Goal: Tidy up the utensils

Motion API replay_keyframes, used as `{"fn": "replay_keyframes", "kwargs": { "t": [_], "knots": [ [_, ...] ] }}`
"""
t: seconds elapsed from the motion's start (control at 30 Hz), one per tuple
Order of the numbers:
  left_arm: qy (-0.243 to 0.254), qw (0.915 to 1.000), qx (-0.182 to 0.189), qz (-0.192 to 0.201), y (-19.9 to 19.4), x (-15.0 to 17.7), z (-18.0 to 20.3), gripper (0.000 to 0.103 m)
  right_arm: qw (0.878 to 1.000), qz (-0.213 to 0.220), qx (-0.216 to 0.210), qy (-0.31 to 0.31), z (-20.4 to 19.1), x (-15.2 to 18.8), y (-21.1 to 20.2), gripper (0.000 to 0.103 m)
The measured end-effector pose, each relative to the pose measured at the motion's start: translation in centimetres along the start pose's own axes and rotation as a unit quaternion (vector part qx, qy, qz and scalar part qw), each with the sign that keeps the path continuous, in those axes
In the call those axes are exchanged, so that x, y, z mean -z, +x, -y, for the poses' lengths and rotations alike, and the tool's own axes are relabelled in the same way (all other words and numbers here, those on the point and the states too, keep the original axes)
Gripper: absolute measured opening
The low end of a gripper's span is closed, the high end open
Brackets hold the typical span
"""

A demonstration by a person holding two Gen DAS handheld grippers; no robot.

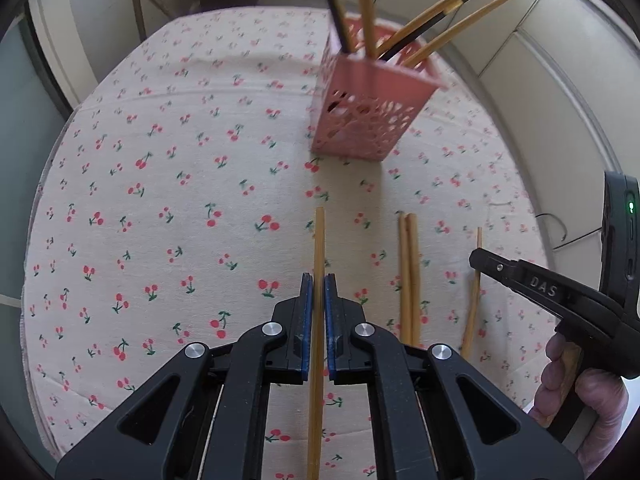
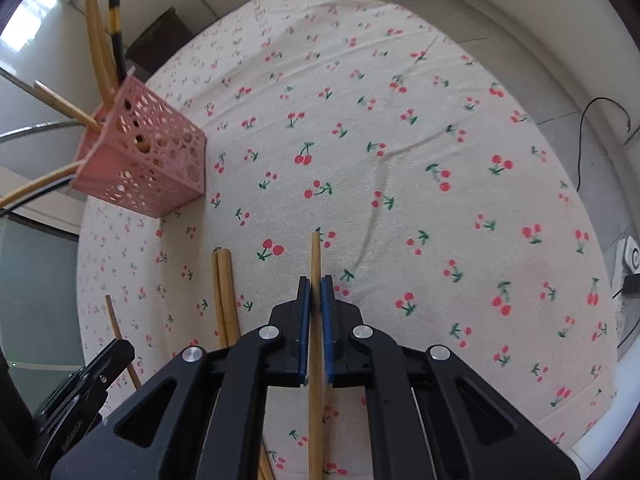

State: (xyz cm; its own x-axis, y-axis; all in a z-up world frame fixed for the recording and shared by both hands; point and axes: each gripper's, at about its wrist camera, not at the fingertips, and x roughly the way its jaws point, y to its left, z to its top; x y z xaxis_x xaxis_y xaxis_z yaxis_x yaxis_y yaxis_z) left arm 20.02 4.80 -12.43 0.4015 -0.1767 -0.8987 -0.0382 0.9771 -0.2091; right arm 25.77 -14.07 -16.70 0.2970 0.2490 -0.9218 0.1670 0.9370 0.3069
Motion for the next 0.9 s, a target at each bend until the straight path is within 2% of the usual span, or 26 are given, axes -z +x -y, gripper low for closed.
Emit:
{"fn": "replay_keyframes", "kwargs": {
  "t": [0.17,0.3,0.43,0.67,0.8,0.9],
  "knots": [
    [0.014,0.9976,0.027,0.062,-3.2,0.5,0.4,0.005,0.997,0.064,-0.028,-0.020,0.2,1.0,-4.8,0.006],
    [0.009,0.9916,0.051,0.118,-6.7,1.1,0.6,0.005,0.991,0.114,-0.061,-0.033,0.8,2.1,-9.7,0.006],
    [0.009,0.9854,0.060,0.159,-9.5,2.3,1.1,0.005,0.983,0.150,-0.099,-0.039,0.9,3.3,-13.7,0.006],
    [0.010,0.9733,0.062,0.221,-14.4,3.9,1.5,0.005,0.968,0.204,-0.140,-0.043,0.7,3.6,-18.7,0.006],
    [-0.007,0.9644,0.070,0.255,-17.1,2.5,1.3,0.005,0.961,0.227,-0.154,-0.025,1.1,2.4,-20.5,0.006],
    [-0.023,0.9550,0.074,0.286,-19.3,-0.2,1.4,0.005,0.958,0.234,-0.167,0.002,1.9,0.9,-21.3,0.006]
  ]
}}
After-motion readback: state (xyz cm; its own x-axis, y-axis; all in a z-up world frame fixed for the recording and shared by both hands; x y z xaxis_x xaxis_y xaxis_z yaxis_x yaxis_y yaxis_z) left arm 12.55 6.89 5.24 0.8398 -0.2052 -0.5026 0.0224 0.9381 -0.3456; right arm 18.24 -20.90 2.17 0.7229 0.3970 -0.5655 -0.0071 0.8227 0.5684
